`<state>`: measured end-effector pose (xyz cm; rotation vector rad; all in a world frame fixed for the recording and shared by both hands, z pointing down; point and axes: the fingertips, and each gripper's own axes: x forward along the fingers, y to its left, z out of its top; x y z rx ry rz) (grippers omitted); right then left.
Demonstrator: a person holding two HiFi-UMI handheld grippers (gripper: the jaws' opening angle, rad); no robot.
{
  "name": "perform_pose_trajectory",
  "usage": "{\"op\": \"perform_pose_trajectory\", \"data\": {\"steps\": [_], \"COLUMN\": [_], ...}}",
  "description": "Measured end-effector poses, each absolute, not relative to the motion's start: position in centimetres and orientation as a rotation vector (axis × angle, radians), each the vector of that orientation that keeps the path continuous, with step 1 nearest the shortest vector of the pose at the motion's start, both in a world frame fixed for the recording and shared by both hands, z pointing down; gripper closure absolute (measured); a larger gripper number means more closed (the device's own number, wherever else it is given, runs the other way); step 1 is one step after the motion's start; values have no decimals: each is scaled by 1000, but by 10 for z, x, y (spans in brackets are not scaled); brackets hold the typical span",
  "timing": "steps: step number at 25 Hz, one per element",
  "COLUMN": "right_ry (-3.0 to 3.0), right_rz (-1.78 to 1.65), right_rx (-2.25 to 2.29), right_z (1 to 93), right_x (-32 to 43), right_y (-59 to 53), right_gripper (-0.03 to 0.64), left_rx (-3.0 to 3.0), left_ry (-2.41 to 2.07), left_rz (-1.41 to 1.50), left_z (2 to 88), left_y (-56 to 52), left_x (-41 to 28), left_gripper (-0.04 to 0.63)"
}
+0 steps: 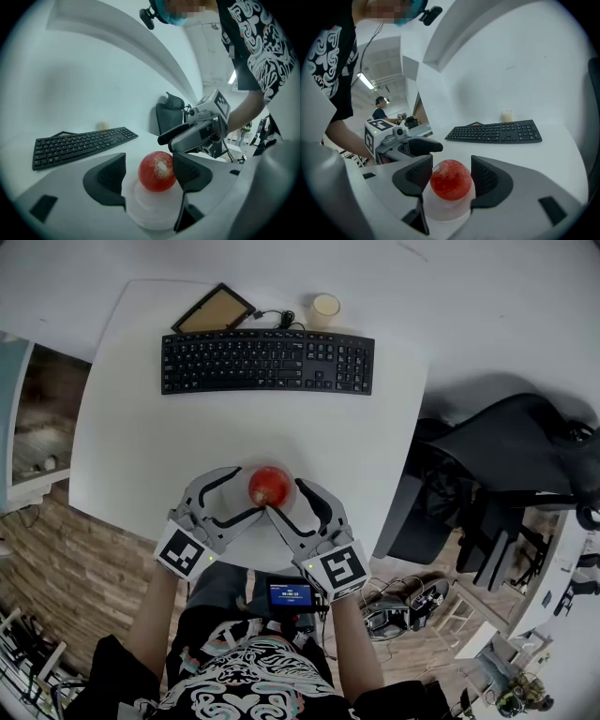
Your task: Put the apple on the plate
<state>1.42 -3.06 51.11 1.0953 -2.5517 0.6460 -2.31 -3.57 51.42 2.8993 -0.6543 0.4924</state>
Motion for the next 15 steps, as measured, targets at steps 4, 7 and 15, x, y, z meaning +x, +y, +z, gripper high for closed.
{"op": "perform_pose_trajectory", "data": {"steps": [4,7,15], "right_ry": [-2571,-2595,-2579], "right_rz": [590,442,400], "right_rx": [1124,1223,1257], "right_z": [507,498,494], "right_x": [15,19,20], "right_y": [-34,-45,-50], "right_gripper": [351,588,588], "left_rx": [2819,2753,2798], "left_ry": [-758,-795,-788], "left_rz": [298,265,331], "left_z": [501,503,505], "left_y": [-48,-53,-56], "left_x": [-33,-42,-45], "left_gripper": [325,580,580]}}
